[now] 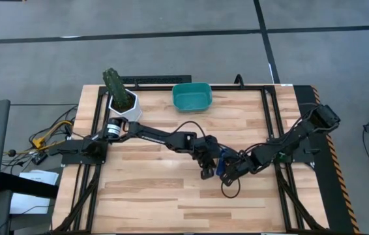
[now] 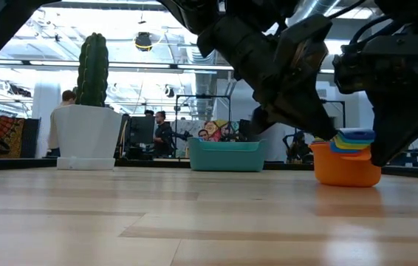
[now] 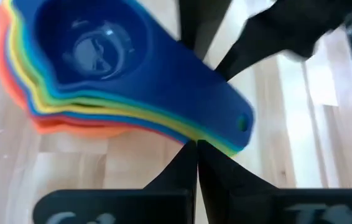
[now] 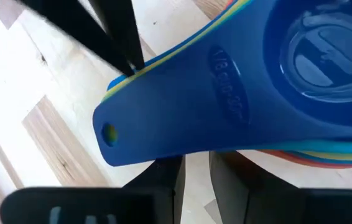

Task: Nest measuring cups in basket
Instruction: Put the stacked measuring cups into the blue bin

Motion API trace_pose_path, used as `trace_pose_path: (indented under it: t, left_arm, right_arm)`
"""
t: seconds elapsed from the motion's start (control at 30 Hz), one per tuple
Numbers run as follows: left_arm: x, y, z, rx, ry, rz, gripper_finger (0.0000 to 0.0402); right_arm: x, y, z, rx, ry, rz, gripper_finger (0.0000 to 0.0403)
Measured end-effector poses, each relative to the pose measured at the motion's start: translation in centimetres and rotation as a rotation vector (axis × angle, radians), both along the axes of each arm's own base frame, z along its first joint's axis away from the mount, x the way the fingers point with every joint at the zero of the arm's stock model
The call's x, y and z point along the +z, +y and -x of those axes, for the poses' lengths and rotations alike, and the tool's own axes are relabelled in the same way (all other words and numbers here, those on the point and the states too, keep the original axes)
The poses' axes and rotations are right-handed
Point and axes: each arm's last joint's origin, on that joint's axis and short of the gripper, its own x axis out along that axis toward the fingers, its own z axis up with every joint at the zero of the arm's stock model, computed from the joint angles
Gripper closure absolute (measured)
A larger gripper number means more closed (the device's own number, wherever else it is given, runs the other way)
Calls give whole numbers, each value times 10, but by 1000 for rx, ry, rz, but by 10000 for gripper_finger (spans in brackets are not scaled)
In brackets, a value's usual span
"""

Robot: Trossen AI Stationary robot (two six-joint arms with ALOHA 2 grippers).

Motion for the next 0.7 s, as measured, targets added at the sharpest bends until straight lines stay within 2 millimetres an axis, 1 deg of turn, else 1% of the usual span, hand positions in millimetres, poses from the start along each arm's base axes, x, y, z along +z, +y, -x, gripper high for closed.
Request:
trace_pose_path:
  t: [0.23,0.3,0.43,0.7]
  left_arm:
    - [6,9,2,26,45,-22,401]
    - [5,10,2,28,51,-22,401]
    - [-2,10,5,27,79,-25,401]
    - [-2,7,5,21,74,-35,401]
  right_arm:
    - [8,-1,4,-4,-16,-11,306]
    - [9,-1,5,-5,-12,-8,306]
    - [10,-3,5,-16,-17,-8,306]
    - [10,-9,2,-27,-30,15,306]
